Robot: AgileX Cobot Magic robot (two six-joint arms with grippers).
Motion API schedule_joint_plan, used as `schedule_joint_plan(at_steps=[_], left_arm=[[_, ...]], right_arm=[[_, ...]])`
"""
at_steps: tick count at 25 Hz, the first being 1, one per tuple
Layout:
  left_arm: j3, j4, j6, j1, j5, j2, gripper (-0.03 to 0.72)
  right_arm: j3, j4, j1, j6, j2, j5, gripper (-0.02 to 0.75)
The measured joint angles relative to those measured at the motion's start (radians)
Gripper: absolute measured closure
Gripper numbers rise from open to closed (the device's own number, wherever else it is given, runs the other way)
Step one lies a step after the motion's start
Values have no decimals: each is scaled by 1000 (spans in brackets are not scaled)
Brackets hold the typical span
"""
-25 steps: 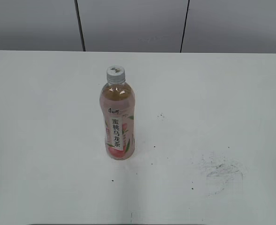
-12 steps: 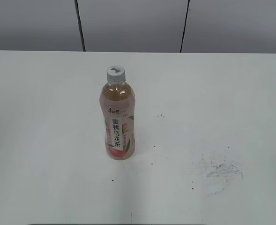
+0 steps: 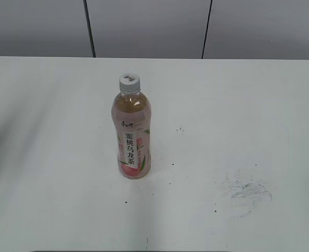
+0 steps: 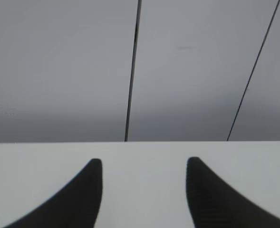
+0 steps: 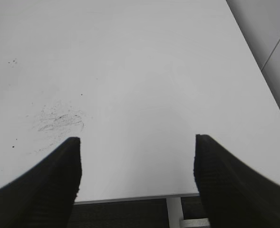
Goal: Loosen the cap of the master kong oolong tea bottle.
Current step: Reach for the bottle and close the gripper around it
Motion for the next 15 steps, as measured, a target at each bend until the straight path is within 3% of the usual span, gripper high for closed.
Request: schedule_joint_plan(at_steps=[5,15], left_arm=[[0,14,0,-54,-356,202,135],[9,21,-74,-54,-620,548,112]], right_arm=[[0,0,0,0,0,0,183],[0,0,0,0,0,0,183]])
